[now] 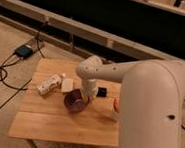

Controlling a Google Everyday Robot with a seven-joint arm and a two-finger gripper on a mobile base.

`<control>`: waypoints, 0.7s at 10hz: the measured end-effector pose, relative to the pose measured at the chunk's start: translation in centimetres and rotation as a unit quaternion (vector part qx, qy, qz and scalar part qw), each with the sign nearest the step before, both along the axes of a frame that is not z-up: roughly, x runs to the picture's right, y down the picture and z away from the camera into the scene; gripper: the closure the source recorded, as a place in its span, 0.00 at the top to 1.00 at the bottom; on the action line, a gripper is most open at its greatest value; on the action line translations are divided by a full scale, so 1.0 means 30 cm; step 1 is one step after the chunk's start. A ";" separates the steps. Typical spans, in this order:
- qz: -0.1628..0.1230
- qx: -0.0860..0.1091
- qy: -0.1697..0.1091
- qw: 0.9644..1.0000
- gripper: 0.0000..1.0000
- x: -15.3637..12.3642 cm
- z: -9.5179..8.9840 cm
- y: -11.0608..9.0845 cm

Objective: Drag the ceramic bowl in a circle

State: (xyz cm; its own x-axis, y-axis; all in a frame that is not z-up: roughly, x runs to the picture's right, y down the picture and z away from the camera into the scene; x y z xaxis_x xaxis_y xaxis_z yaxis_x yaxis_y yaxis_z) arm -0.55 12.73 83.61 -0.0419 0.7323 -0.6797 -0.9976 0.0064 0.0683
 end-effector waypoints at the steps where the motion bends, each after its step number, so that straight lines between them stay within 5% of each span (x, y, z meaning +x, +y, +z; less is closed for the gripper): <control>1: -0.004 0.006 -0.005 1.000 0.00 -0.035 0.005 -0.038; 4: -0.015 0.016 -0.029 0.999 0.00 -0.159 -0.001 -0.101; 7: -0.027 0.012 -0.062 0.998 0.00 -0.283 -0.045 -0.076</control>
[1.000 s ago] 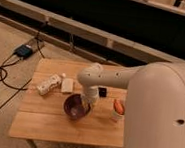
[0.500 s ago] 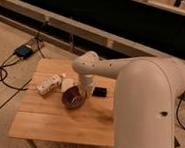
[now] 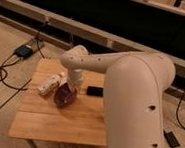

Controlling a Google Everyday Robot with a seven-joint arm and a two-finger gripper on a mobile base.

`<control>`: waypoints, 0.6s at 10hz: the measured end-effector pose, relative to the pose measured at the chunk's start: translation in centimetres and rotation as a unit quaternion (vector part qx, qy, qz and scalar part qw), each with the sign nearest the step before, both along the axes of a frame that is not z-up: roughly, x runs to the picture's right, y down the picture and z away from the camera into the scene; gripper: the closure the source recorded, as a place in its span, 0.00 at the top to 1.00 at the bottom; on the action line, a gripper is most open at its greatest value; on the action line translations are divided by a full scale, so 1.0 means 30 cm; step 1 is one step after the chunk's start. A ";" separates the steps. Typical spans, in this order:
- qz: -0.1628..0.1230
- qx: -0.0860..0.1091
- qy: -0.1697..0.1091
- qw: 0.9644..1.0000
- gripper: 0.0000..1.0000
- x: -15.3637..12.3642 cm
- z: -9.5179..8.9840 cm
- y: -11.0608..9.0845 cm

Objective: Drag the ceramic bowl in a circle

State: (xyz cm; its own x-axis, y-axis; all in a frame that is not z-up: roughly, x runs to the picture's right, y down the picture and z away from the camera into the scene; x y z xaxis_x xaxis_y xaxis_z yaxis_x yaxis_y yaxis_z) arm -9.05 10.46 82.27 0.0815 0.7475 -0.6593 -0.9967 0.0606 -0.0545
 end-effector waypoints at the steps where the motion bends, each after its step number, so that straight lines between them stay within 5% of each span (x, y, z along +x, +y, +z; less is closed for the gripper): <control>1: -0.006 -0.004 -0.009 1.000 0.00 -0.026 -0.019 0.026; 6: -0.022 -0.028 -0.030 0.999 0.00 -0.055 -0.116 0.177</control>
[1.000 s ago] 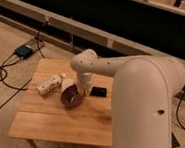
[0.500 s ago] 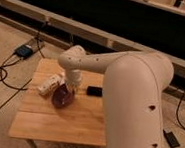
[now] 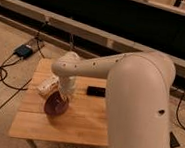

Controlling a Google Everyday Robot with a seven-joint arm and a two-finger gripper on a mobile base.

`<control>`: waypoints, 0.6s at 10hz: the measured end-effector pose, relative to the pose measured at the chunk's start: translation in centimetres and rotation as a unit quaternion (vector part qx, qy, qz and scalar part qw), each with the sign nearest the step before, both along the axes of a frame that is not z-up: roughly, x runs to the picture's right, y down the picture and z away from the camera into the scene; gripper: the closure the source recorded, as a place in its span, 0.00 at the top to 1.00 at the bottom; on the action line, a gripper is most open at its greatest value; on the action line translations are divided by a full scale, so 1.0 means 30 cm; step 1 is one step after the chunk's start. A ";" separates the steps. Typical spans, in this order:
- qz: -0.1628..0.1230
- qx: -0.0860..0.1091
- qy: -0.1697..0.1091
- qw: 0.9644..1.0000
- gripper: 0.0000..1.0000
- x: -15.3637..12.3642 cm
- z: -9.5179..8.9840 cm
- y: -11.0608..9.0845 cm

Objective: Drag the ceramic bowl in a circle

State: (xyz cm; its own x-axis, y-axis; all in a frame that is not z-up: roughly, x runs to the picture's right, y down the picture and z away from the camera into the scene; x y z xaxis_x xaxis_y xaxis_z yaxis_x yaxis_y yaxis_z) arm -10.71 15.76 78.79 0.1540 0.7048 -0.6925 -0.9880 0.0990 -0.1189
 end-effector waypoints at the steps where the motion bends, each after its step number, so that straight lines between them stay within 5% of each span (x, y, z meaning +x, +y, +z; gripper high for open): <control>1: 0.002 -0.008 0.003 1.000 0.00 0.017 -0.024 0.049; 6: 0.040 -0.035 0.046 0.998 0.00 0.170 -0.069 0.211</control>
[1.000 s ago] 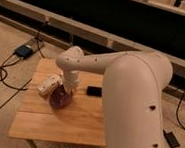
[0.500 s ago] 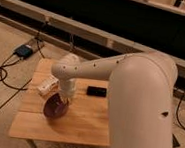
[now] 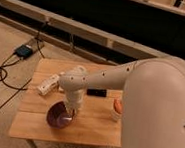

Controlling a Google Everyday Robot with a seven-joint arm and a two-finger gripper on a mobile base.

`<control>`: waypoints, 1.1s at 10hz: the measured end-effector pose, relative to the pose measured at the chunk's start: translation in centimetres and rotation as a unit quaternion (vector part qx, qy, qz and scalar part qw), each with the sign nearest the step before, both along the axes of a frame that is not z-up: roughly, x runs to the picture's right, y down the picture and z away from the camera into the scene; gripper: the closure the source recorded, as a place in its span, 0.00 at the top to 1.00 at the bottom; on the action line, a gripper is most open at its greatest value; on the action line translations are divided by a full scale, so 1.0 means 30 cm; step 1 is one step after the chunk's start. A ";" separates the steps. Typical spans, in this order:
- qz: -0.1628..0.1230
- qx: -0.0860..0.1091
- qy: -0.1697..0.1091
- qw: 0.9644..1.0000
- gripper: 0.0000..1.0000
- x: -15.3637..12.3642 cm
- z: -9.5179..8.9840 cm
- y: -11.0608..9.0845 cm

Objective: Drag the ceramic bowl in a circle

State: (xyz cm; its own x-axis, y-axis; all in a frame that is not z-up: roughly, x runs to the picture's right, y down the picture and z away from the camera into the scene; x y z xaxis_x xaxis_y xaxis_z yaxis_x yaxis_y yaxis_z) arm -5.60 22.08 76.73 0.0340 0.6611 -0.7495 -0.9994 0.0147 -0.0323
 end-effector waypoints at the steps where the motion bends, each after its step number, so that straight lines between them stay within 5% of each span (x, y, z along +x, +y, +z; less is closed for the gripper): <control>1: 0.009 -0.003 0.010 1.000 0.00 0.032 0.000 0.014; 6: 0.069 0.013 0.062 0.996 0.00 0.223 0.068 -0.065; 11: 0.080 0.048 0.064 0.994 0.00 0.218 0.167 -0.279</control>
State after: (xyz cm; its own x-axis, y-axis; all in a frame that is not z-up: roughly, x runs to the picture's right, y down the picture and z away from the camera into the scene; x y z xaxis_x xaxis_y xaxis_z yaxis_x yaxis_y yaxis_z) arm 0.95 13.72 81.74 -0.1691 0.7186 -0.6746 -0.9849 -0.1482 0.0890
